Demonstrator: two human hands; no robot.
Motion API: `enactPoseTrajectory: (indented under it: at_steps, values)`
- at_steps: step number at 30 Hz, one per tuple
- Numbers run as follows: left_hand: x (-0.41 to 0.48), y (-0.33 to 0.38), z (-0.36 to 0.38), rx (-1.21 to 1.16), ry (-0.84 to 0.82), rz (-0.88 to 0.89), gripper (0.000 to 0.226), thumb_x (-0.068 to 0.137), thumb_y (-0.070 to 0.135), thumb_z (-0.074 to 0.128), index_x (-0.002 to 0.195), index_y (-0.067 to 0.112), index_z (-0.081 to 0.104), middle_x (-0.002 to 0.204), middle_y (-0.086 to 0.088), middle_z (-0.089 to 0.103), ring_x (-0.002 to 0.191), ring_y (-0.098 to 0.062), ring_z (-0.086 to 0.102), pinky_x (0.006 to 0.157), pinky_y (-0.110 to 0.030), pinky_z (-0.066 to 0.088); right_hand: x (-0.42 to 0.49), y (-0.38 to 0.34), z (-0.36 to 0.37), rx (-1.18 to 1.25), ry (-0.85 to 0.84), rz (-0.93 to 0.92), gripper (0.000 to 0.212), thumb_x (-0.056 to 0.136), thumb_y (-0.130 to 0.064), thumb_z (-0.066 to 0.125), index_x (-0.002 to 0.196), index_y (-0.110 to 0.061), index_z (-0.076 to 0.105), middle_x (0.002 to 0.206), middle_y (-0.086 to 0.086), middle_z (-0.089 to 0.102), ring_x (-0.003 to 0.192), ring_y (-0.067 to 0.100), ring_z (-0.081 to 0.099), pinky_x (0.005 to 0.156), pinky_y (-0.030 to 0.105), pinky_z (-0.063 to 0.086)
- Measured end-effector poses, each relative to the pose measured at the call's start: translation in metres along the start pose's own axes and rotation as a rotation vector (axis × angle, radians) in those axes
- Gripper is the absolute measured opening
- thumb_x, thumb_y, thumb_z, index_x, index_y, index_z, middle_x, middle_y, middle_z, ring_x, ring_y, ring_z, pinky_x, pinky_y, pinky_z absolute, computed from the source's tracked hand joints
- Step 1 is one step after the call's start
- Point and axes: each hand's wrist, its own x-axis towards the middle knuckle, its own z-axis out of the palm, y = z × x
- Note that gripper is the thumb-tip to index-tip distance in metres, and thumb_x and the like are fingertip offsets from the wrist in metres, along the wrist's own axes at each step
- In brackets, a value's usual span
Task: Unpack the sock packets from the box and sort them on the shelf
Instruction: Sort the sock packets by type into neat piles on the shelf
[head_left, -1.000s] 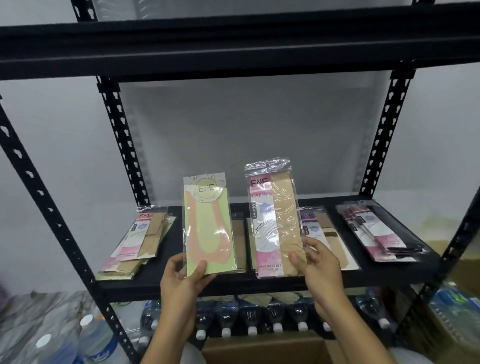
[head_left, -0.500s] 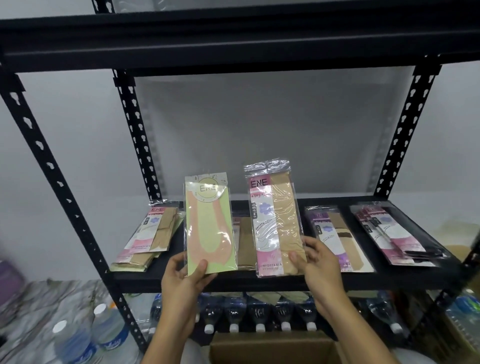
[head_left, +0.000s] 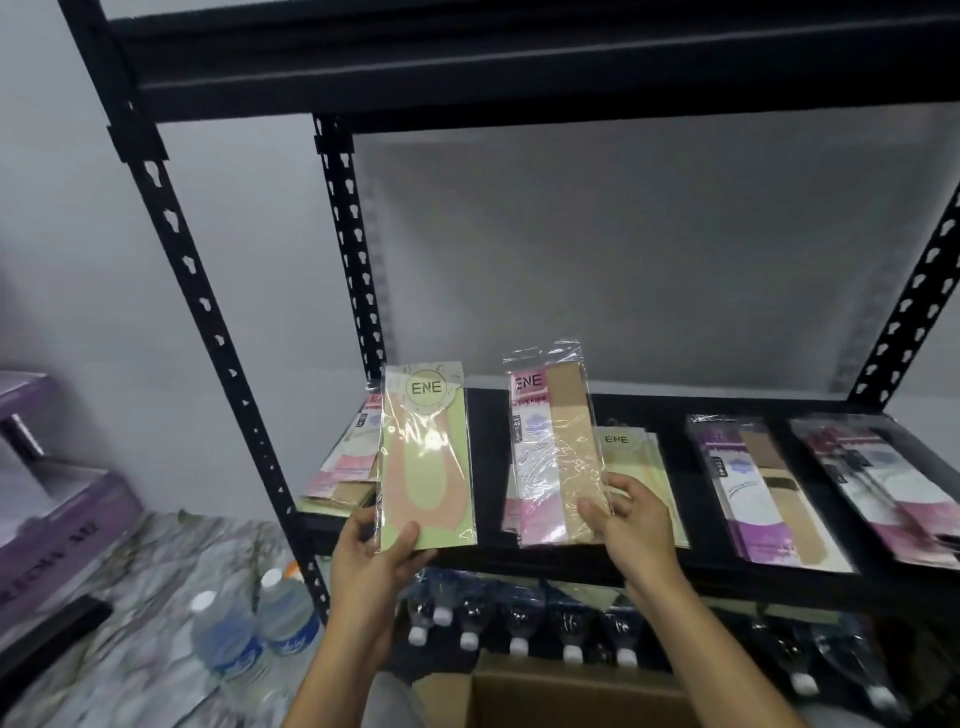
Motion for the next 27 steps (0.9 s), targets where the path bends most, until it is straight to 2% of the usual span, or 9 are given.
enactPoseTrajectory:
  at_steps: [2, 5, 8, 10, 12, 14, 17, 24, 27]
  values:
    - [0.003, -0.002, -0.003, 0.013, 0.007, -0.015, 0.038, 0.086, -0.004, 0.068, 0.119, 0.007, 0.052, 0.111, -0.013, 0.066, 0.082, -0.024, 0.075, 0.063, -0.029, 0.06, 0.009, 0.002, 0.008, -0.011, 0.016, 0.03, 0.045, 0.08, -0.007, 0.075, 0.119, -0.02, 0.056, 0.122, 0.016, 0.061, 0.108, 0.027, 0.062, 0.098, 0.046, 0.05]
    - [0.009, -0.006, -0.006, 0.047, 0.008, -0.033, 0.035, 0.086, -0.002, 0.068, 0.117, 0.006, 0.054, 0.115, -0.014, 0.064, 0.083, -0.024, 0.075, 0.064, -0.028, 0.06, 0.023, 0.006, 0.017, -0.076, 0.048, 0.046, 0.044, 0.08, -0.008, 0.075, 0.119, -0.019, 0.057, 0.12, 0.013, 0.06, 0.106, 0.025, 0.06, 0.097, 0.044, 0.05]
    - [0.014, -0.011, -0.007, 0.086, 0.02, -0.058, 0.034, 0.084, 0.0, 0.071, 0.115, 0.005, 0.055, 0.116, -0.017, 0.065, 0.09, -0.029, 0.073, 0.063, -0.028, 0.059, 0.031, 0.011, 0.021, -0.156, 0.076, 0.048, 0.035, 0.08, -0.008, 0.074, 0.108, -0.021, 0.059, 0.112, 0.012, 0.065, 0.095, 0.024, 0.065, 0.089, 0.044, 0.055]
    - [0.016, -0.015, -0.007, 0.092, 0.021, -0.068, 0.036, 0.083, 0.001, 0.072, 0.115, 0.005, 0.055, 0.115, -0.018, 0.065, 0.094, -0.031, 0.071, 0.063, -0.028, 0.059, 0.034, 0.014, 0.024, -0.249, 0.108, 0.032, 0.033, 0.081, -0.01, 0.072, 0.11, -0.019, 0.059, 0.112, 0.012, 0.067, 0.089, 0.022, 0.067, 0.083, 0.038, 0.056]
    - [0.018, -0.017, -0.008, 0.095, 0.016, -0.073, 0.036, 0.083, 0.002, 0.072, 0.115, 0.004, 0.055, 0.115, -0.019, 0.066, 0.095, -0.031, 0.071, 0.064, -0.028, 0.059, 0.036, 0.015, 0.025, -0.423, 0.129, 0.015, 0.042, 0.083, -0.016, 0.071, 0.123, -0.01, 0.058, 0.12, 0.013, 0.064, 0.101, 0.025, 0.064, 0.085, 0.031, 0.051]
    - [0.018, -0.018, -0.008, 0.098, 0.013, -0.074, 0.036, 0.083, 0.003, 0.072, 0.115, 0.005, 0.055, 0.115, -0.019, 0.066, 0.095, -0.031, 0.071, 0.064, -0.028, 0.059, 0.037, 0.016, 0.026, -0.62, 0.115, -0.015, 0.051, 0.084, -0.021, 0.069, 0.129, -0.003, 0.054, 0.127, 0.014, 0.059, 0.119, 0.029, 0.052, 0.095, 0.035, 0.046]
    - [0.018, -0.019, -0.007, 0.095, 0.007, -0.075, 0.035, 0.084, 0.003, 0.072, 0.114, 0.007, 0.056, 0.114, -0.018, 0.066, 0.095, -0.031, 0.071, 0.064, -0.028, 0.059, 0.033, 0.016, 0.026, -0.792, 0.124, -0.075, 0.053, 0.085, -0.026, 0.067, 0.13, -0.004, 0.051, 0.131, 0.014, 0.044, 0.124, 0.029, 0.035, 0.099, 0.037, 0.04]
    - [0.015, -0.016, -0.005, 0.086, -0.012, -0.074, 0.034, 0.085, 0.001, 0.07, 0.115, 0.007, 0.055, 0.114, -0.017, 0.067, 0.093, -0.029, 0.073, 0.067, -0.029, 0.059, 0.025, 0.01, 0.022, -0.699, 0.153, -0.227, 0.039, 0.085, -0.025, 0.064, 0.122, -0.013, 0.059, 0.113, 0.005, 0.049, 0.115, 0.022, 0.038, 0.096, 0.037, 0.042]
    - [0.012, -0.014, 0.001, 0.068, -0.034, -0.079, 0.034, 0.086, 0.0, 0.069, 0.115, 0.008, 0.054, 0.115, -0.016, 0.067, 0.092, -0.027, 0.073, 0.068, -0.03, 0.06, 0.018, 0.001, 0.019, -0.557, 0.11, -0.28, 0.028, 0.087, -0.024, 0.065, 0.113, -0.016, 0.063, 0.098, -0.003, 0.057, 0.101, 0.014, 0.049, 0.08, 0.022, 0.043]
